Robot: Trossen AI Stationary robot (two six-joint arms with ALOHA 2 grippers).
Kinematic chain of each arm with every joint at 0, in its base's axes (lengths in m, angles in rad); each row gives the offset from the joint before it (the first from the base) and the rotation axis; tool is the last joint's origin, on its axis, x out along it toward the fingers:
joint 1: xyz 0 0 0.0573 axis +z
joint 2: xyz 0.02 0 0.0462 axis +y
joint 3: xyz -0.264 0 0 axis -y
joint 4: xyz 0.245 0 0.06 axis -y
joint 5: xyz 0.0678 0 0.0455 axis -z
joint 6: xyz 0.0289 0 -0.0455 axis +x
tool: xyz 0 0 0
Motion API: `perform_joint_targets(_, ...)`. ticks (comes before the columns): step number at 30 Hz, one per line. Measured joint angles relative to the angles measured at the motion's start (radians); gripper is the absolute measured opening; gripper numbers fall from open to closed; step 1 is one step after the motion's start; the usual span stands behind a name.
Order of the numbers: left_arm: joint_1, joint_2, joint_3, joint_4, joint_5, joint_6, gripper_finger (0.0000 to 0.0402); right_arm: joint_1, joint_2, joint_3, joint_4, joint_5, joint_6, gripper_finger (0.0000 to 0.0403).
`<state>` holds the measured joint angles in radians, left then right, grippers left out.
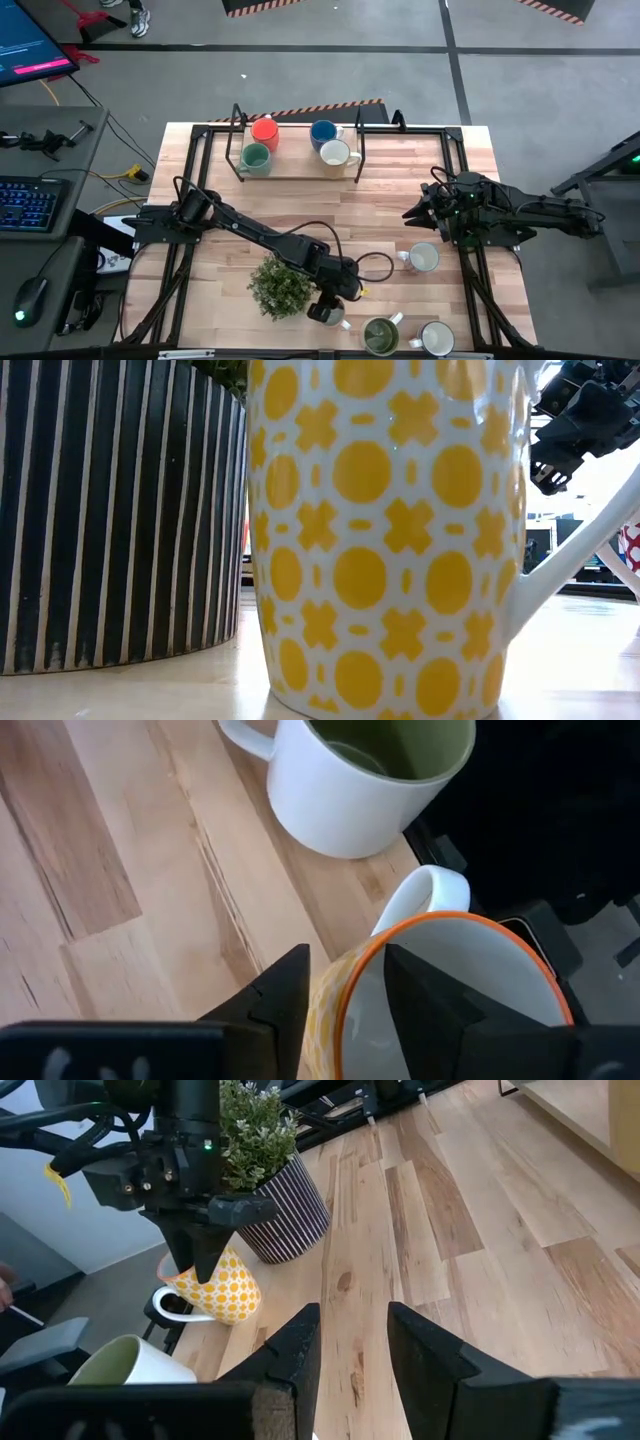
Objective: Place coffee mugs
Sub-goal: Put the yellow patterned mug on the shelf
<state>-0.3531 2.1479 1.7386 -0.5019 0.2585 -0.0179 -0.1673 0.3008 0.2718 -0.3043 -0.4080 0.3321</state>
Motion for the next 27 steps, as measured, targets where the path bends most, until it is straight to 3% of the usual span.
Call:
perform_joint_targets(8,0.000,0.000,0.000,0.000,-0.001,0.058,0.0077,0.000,0.000,0.000,0.000,0.000,0.000,0.0099)
perform_joint_targets(15,0.010,0.000,0.000,0.000,-0.005,0.068,0.0009,0.000,0.000,0.000,-0.001,0.000,0.000,0.0099)
perform_joint_targets(27,0.018,0.000,0.000,0.000,-0.046,0.111,0.0003,0.000,0.000,0.000,-0.001,0.000,-0.020,0.0099)
